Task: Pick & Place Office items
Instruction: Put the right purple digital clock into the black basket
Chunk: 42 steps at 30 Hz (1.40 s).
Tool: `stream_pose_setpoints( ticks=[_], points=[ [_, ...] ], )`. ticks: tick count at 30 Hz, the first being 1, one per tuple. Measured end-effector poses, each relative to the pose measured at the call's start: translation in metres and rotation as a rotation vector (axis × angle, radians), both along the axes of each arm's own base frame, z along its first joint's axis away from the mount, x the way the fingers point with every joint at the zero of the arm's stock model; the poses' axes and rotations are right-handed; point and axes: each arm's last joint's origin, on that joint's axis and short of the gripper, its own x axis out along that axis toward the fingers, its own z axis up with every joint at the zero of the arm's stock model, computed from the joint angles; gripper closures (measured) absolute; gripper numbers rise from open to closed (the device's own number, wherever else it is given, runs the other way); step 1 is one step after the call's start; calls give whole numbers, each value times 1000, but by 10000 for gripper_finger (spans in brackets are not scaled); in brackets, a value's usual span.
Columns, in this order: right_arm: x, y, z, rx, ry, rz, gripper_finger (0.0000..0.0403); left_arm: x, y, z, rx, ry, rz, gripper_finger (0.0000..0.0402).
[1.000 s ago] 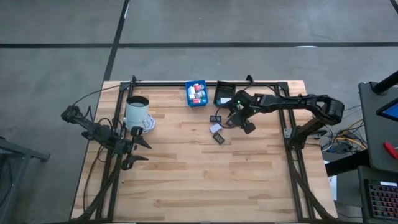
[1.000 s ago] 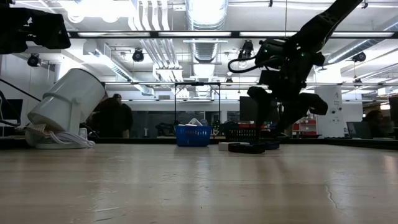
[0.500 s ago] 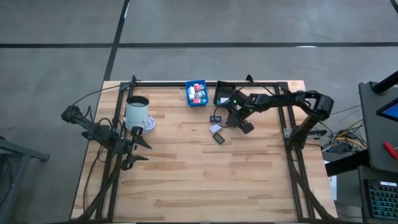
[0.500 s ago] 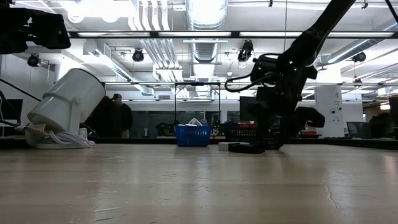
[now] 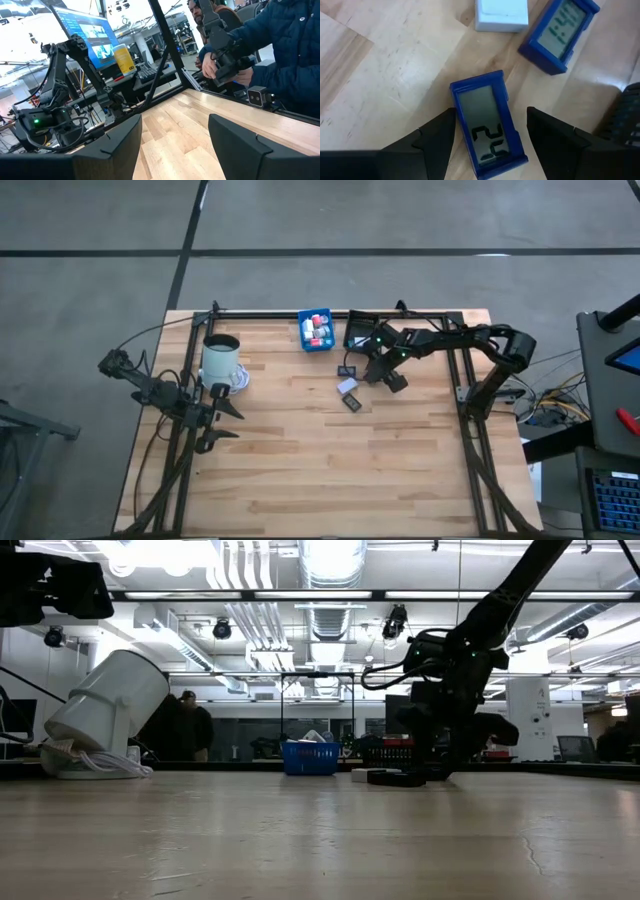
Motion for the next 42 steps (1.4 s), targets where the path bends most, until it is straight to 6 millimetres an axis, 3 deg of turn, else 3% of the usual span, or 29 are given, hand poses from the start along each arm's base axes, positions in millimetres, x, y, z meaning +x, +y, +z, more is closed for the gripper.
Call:
stream_pose_setpoints(
  ticks=[16,31,42],
  points=[
    [0,0,0,25,-6,-17,171,0,0,0,0,0,0,168],
    [-1,1,0,32,-6,-13,260,0,0,0,0,-1,0,168],
    [-1,1,0,32,-5,-14,260,0,0,0,0,-1,0,168]
  ],
)
